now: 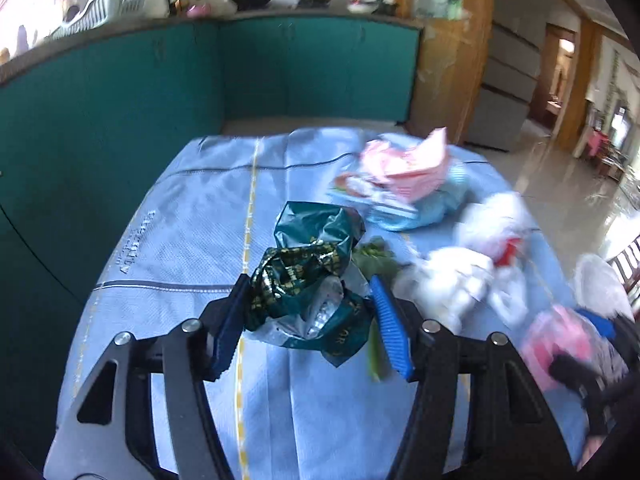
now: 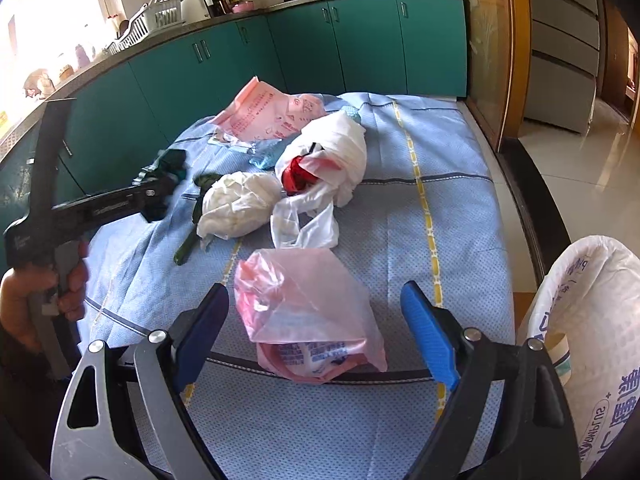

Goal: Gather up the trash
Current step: 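Grasp the dark green crumpled wrapper with the left tool while the right tool holds the pink bag, then lift the green wrapper with the left tool while the right tool holds the pink bag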

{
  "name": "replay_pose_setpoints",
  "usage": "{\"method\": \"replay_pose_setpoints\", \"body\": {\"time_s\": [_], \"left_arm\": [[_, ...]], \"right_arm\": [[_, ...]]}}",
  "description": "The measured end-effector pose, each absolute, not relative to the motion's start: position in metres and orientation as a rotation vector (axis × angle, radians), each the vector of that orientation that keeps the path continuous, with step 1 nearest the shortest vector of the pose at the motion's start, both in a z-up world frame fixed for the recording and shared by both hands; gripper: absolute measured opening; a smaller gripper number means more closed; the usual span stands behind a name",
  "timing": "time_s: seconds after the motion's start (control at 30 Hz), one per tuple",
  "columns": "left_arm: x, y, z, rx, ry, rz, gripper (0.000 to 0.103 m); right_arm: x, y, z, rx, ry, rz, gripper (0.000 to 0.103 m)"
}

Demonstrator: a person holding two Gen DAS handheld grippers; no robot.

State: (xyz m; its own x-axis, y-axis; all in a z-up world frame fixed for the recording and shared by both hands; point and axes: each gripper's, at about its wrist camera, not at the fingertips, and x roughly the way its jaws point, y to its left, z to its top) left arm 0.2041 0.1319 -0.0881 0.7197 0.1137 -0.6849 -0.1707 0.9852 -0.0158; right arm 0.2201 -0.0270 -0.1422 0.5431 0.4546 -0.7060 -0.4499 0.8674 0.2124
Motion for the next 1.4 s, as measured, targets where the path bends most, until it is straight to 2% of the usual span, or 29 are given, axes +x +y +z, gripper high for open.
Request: {"method": "replay_pose_setpoints", "body": {"time_s": [0.27, 0.43, 0.6, 0.83, 0.93, 1.13, 1.4], "left_arm": [[0.173, 0.09, -0.096, 0.007, 0.812, -0.042, 0.062], [0.174, 0.069, -0.106, 0.064, 0.851, -0.089, 0.071], [0.175, 0.066, -0.111, 0.075, 0.871, -0.074, 0.081], [0.183, 0.074, -0.125, 0.053, 0.928, -0.002, 0.082], [0.185, 0.077, -0.129, 0.035, 0.946, 0.005, 0.081], [0.188, 0.084, -0.129, -0.002, 0.946, 0.016, 0.06], [0.187, 0.088, -0.125, -0.007, 0.932, 0.032, 0.059]], "right_arm": [[0.217, -0.043, -0.126, 0.11, 0.769, 0.571, 0.081], [0.226, -0.059, -0.133, 0.155, 0.797, 0.483, 0.081], [0.223, -0.054, -0.132, 0.132, 0.801, 0.505, 0.085], [0.219, -0.037, -0.136, 0.065, 0.808, 0.51, 0.088], [0.22, -0.03, -0.14, 0.042, 0.823, 0.509, 0.088], [0.217, -0.017, -0.145, -0.037, 0.825, 0.487, 0.088], [0.22, -0.013, -0.152, -0.076, 0.84, 0.462, 0.088]]}}
